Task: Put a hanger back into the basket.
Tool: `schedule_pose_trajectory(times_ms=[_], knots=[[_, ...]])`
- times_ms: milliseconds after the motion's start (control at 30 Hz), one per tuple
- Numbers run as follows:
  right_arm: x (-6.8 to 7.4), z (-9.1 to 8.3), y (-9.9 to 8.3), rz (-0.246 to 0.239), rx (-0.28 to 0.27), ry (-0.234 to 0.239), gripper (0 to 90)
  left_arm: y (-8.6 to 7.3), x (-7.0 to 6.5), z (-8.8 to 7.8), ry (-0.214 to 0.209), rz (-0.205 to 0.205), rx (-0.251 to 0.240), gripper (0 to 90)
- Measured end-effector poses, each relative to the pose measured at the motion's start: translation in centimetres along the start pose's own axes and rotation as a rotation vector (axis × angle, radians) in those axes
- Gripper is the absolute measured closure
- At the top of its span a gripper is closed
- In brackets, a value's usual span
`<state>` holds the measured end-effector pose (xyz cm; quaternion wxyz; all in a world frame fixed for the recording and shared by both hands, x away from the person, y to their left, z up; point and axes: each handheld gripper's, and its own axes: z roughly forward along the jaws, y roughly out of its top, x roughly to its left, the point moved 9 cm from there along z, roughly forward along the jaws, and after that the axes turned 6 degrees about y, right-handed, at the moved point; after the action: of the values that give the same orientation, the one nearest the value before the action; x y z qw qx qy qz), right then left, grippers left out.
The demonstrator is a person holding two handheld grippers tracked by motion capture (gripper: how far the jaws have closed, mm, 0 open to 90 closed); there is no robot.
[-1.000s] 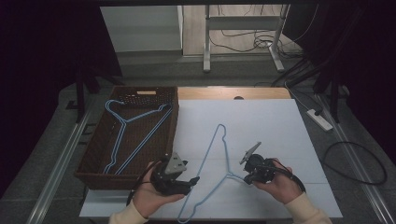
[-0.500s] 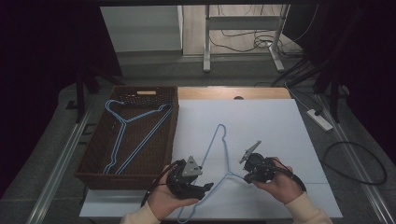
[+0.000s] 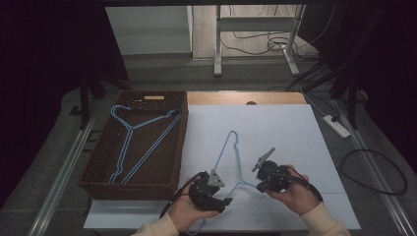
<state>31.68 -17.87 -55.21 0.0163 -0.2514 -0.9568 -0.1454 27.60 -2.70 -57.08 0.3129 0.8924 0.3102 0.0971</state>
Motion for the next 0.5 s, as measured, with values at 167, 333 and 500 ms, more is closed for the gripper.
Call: schedule_pose_trajectory(times_ms=[167, 333, 500], knots=[[0.1, -0.2, 0.1, -0.005, -0.001, -0.007, 88.1, -0.3, 0.0, 1.4, 0.0, -0.008, 0.032, 42.8], [0.2, -0.5, 0.2, -0.01, -0.008, -0.011, 88.1, -0.5, -0.2, 2.0, -0.021, -0.004, 0.057, 55.8], [0.3, -0.8, 0.4, -0.011, -0.029, -0.017, 88.1, -0.4, -0.7, 2.2, -0.044, 0.004, 0.068, 70.1]])
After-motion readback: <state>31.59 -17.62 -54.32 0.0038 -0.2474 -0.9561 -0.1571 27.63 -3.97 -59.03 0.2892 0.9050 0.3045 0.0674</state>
